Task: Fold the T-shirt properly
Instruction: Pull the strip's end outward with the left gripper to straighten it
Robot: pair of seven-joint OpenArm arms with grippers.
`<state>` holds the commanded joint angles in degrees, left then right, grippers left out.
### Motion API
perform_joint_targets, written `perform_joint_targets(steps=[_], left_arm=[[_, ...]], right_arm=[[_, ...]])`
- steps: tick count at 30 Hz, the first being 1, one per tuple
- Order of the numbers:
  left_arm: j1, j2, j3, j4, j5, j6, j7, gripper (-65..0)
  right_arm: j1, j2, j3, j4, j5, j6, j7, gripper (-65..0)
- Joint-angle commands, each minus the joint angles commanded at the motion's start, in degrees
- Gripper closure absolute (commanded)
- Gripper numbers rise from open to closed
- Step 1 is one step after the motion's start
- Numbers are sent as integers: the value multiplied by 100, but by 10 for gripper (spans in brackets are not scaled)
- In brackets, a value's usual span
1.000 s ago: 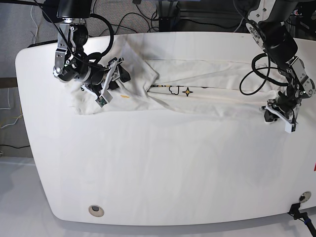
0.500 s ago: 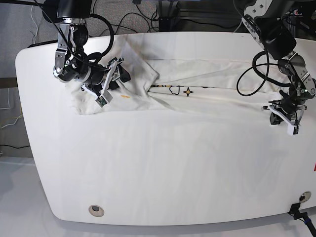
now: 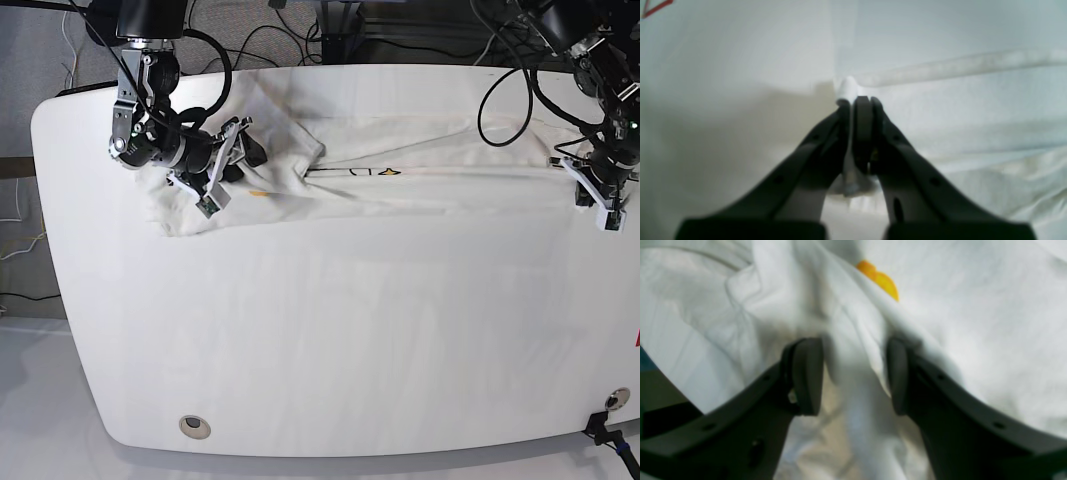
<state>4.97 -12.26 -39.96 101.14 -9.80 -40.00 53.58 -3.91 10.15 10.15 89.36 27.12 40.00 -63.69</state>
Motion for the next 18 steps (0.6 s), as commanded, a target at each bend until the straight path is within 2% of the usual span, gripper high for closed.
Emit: perform_joint_targets(steps=[10, 18], left_arm=[[756, 0, 35, 88, 0, 0, 123, 0], [914, -9, 35, 26, 44, 0, 105, 0]], right_arm=[[26, 0, 18, -141, 0, 0, 9, -297], [26, 0, 26, -141, 0, 0, 9, -297]])
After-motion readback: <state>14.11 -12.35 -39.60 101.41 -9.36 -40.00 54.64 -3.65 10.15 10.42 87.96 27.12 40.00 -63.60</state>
